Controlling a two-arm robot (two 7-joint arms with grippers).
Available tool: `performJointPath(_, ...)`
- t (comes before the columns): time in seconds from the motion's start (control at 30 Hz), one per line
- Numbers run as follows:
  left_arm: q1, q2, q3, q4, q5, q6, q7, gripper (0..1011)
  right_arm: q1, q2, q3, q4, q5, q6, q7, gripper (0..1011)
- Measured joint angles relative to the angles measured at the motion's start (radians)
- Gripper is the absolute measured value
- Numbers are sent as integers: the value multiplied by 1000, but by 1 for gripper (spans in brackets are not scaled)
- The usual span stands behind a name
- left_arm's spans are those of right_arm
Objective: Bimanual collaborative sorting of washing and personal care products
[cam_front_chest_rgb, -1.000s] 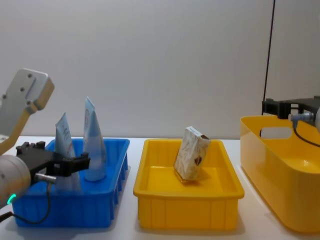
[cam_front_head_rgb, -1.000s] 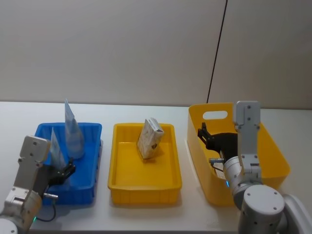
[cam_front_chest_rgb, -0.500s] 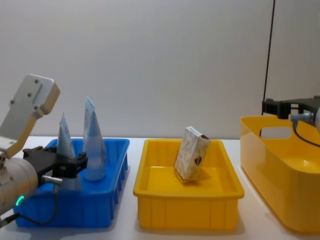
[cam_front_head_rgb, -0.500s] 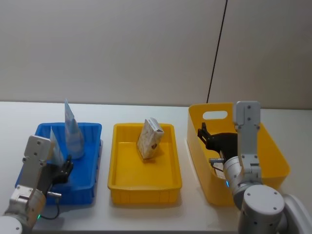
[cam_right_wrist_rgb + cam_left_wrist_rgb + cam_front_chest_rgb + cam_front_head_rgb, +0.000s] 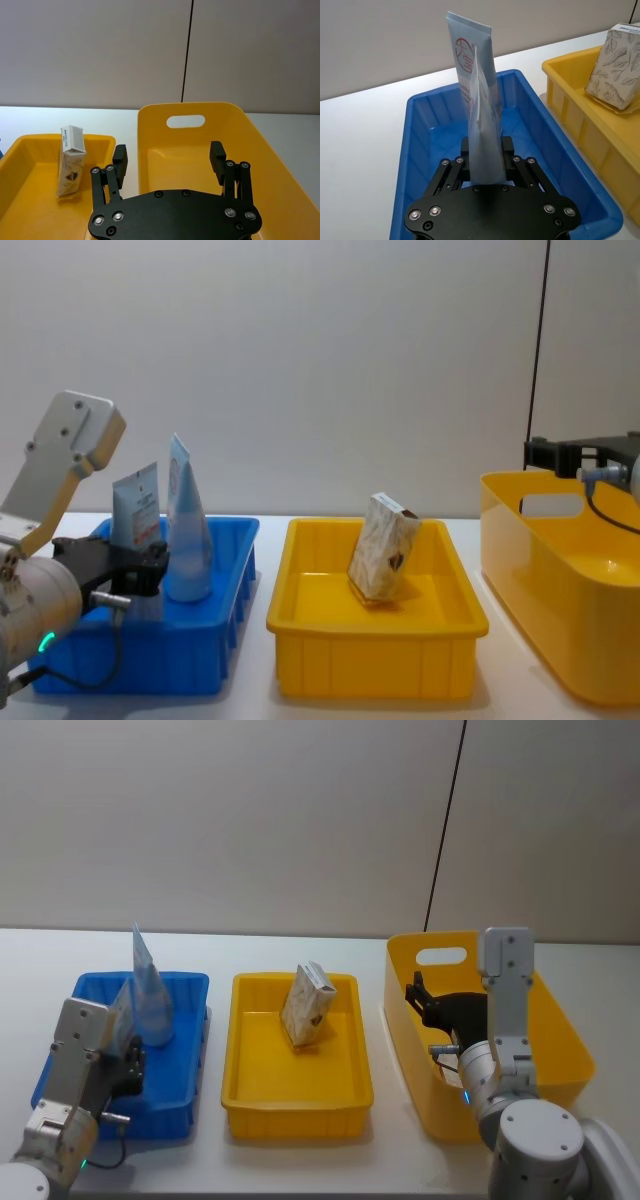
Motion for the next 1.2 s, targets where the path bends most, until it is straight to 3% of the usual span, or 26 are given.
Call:
performJointPath(0.3,0,0,-2,-9,9,-37,-16,281,0,0,0,0,0,0,0,1004)
performJointPath(0.7,2,26,-5,-94,25,-105,-57,262,0,0,0,0,0,0,0,1004)
performJointPath(1.2,-12,67,7,-219,8,-160,-184,262,0,0,0,0,0,0,0,1004)
